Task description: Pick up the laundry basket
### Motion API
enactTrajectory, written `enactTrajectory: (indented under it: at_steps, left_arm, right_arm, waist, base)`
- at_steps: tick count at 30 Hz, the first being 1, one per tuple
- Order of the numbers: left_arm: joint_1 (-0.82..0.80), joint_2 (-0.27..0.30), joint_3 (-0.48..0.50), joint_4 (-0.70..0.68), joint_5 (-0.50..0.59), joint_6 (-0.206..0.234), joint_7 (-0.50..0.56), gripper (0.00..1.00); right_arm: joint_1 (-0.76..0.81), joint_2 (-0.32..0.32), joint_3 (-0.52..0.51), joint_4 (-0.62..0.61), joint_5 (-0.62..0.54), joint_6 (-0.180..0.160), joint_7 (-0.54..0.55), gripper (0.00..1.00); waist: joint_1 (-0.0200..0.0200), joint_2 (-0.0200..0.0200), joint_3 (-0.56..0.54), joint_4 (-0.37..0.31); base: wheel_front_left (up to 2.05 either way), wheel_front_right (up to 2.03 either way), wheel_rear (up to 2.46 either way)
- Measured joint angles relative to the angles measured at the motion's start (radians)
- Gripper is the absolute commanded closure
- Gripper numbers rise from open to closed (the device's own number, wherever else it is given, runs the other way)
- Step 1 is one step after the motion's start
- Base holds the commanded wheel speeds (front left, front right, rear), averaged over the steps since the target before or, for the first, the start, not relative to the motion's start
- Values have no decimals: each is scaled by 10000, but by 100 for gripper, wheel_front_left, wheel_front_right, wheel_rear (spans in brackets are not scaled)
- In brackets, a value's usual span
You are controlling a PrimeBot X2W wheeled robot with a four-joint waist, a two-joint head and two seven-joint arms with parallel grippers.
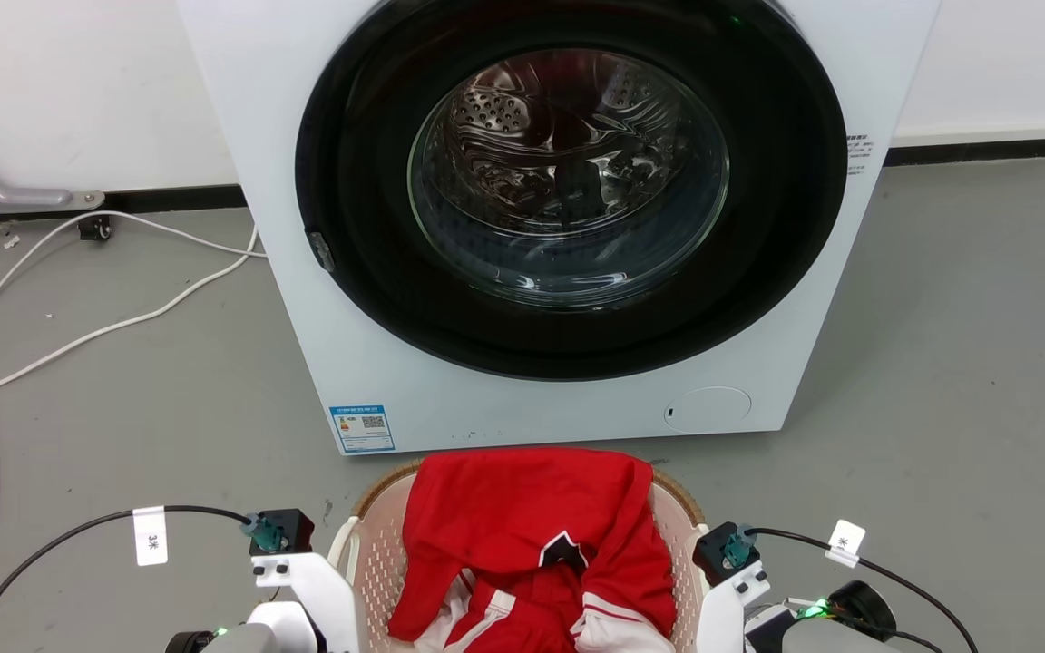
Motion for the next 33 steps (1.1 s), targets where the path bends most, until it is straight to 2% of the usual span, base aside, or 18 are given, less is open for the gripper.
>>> enactTrajectory:
  at_steps: [33]
  left_arm:
    - [17,77,-1028,178,-1191,0,-278,100]
  right_arm:
    - [52,-12,105,36,146,4,27,100]
  waist:
    - [1,0,-2,30]
  base:
    - [0,0,0]
